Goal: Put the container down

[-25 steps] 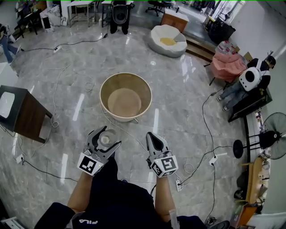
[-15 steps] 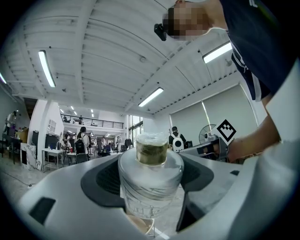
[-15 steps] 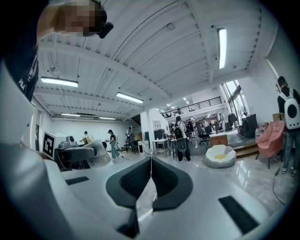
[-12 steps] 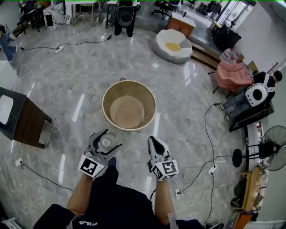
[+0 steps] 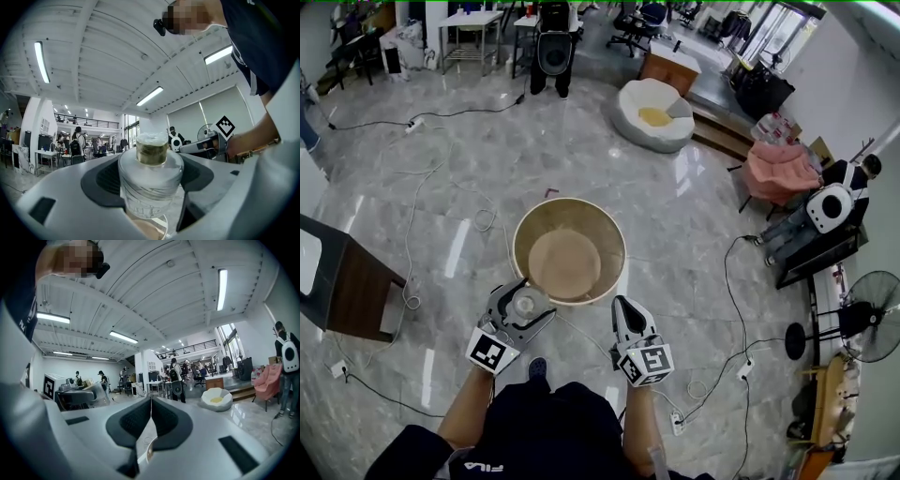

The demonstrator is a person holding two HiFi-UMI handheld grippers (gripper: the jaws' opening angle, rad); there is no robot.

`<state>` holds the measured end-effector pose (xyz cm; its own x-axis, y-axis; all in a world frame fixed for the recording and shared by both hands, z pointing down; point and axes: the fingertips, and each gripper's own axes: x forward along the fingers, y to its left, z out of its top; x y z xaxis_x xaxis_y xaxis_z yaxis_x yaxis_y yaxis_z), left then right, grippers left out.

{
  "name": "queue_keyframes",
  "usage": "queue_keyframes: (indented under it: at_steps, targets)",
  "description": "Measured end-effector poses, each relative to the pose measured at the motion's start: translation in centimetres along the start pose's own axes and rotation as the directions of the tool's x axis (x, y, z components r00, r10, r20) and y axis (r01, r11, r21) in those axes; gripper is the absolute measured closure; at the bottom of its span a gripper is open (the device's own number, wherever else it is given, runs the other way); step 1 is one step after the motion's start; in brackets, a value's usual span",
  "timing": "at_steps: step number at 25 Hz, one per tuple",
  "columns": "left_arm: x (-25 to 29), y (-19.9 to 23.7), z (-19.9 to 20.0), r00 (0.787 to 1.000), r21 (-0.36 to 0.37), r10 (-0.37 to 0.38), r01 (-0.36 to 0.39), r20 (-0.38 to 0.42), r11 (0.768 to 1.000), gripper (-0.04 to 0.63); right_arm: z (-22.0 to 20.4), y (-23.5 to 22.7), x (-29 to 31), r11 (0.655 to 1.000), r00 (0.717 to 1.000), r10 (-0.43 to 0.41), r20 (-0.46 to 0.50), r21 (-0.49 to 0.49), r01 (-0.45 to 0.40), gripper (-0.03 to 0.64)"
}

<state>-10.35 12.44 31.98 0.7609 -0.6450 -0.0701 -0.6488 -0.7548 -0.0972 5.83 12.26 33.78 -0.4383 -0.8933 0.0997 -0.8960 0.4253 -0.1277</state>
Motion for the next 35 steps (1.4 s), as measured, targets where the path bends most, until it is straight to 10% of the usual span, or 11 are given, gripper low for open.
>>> queue_keyframes:
  at_steps: [35]
  targets:
    - [11.3,-1.6,-1.0,0.996,0.003,0.059,-0.059,-0.074,0.998,0.250,0.8,-10.9,3.5,0.994,0.995,0.096,-0.017,0.052,-0.095,0.588]
